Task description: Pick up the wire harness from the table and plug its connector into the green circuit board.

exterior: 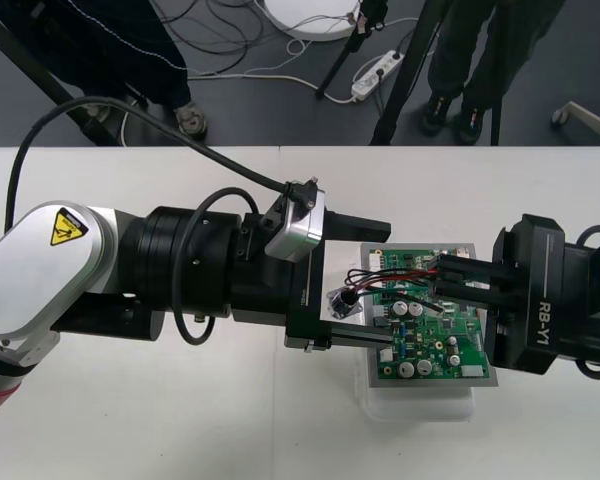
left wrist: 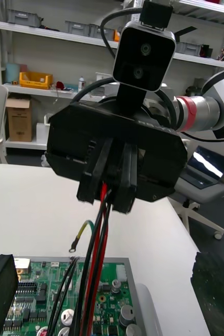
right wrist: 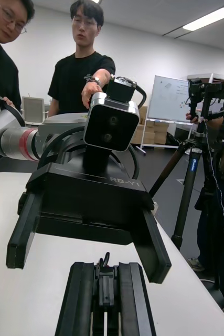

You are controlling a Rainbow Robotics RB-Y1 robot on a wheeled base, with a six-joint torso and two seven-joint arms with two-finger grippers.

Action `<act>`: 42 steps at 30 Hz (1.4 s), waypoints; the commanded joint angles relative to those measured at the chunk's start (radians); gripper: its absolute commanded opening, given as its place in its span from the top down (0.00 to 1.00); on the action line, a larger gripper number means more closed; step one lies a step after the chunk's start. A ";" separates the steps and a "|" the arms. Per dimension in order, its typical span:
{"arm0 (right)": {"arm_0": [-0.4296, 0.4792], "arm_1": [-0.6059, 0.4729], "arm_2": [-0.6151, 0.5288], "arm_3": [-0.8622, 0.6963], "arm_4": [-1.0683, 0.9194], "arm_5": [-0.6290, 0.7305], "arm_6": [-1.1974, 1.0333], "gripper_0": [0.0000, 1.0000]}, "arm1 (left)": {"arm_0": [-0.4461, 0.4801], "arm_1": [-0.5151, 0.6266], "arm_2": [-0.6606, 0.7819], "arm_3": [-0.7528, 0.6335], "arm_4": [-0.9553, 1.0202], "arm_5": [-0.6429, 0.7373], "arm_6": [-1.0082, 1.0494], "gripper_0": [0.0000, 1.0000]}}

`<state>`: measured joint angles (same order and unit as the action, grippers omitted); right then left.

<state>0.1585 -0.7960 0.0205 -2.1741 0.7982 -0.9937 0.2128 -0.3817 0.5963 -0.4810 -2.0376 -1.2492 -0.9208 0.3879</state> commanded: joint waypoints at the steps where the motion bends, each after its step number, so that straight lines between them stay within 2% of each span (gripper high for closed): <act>1: -0.030 0.009 0.021 -0.046 0.035 0.012 -0.047 1.00 | -0.051 -0.024 -0.038 -0.010 0.016 0.082 -0.061 0.03; 42: -0.030 0.047 0.047 -0.056 0.047 0.053 -0.050 1.00 | -0.062 -0.030 -0.041 -0.010 0.024 0.082 -0.067 0.03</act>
<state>0.1513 -0.7685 0.0504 -2.1893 0.8410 -0.9507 0.1890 -0.4000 0.5914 -0.5073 -2.0370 -1.2464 -0.8817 0.3873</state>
